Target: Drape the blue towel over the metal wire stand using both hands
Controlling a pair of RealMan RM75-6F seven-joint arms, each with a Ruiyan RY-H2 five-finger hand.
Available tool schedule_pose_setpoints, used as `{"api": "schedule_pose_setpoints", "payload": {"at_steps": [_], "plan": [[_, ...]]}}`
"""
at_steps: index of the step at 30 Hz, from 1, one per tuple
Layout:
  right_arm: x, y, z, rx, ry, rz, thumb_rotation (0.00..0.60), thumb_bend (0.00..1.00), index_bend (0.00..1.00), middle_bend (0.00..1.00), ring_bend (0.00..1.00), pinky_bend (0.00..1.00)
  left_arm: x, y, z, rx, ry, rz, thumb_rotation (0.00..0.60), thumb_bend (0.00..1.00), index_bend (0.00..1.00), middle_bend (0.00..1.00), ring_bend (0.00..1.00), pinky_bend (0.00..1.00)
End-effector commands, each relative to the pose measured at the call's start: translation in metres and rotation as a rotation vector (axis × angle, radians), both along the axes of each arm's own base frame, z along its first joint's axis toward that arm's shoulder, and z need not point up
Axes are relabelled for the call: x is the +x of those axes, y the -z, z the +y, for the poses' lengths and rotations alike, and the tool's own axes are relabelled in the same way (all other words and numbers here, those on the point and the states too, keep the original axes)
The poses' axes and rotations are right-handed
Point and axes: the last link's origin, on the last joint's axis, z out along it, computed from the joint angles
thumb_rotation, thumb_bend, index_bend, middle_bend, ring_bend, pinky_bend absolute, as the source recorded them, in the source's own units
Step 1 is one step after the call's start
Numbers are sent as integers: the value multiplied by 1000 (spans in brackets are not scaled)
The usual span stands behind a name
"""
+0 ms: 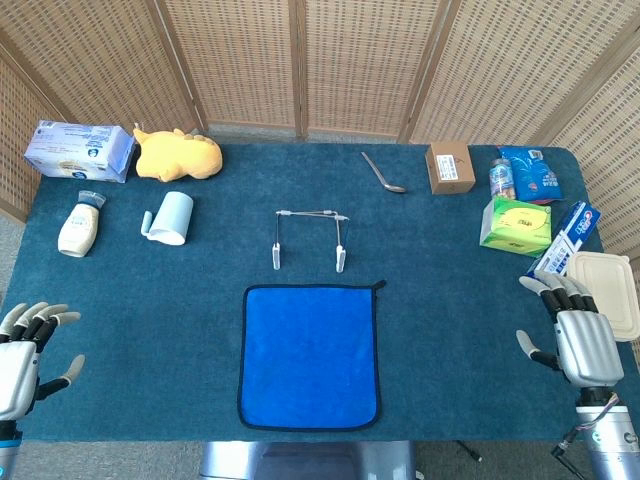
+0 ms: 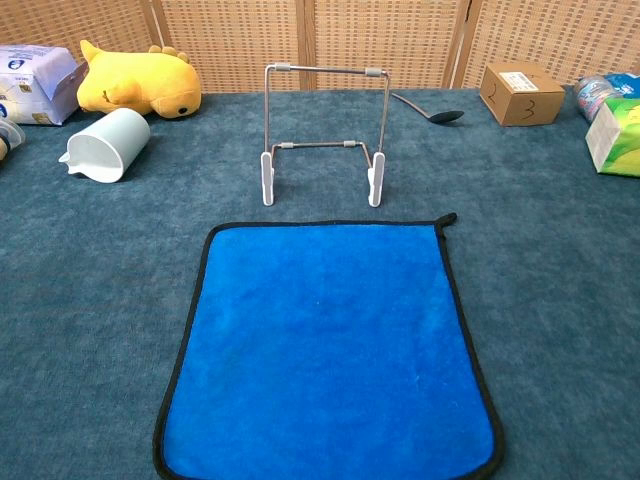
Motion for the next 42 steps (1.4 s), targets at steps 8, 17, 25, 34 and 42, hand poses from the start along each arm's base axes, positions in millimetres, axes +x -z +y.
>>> {"api": "schedule_pose_setpoints", "payload": {"at_steps": [8,17,25,34,42], "plan": [[-3,1,-1,1,15,-6,600,288,212,166,139,145,0,4,6,-21,-10,0,600,388,297,262,187,101],[-4,-2,-1,-6,4,-7,600,289,213,166,139,159,3,0,7,-3,4,4,600,388,297,264,188,103],[-1,-3,-10,29,-37,10,600,288,215,166,139,166,12,-1,8,-1,28,-2,600,387,298,269,192,106],[18,22,-32,164,-218,-25,600,201,225,168,147,166,20,3,18,-52,63,-46,600,387,297,273,198,121],[34,57,-49,267,-365,16,600,69,237,179,151,167,27,4,21,-79,88,-67,600,388,297,273,198,121]]}}
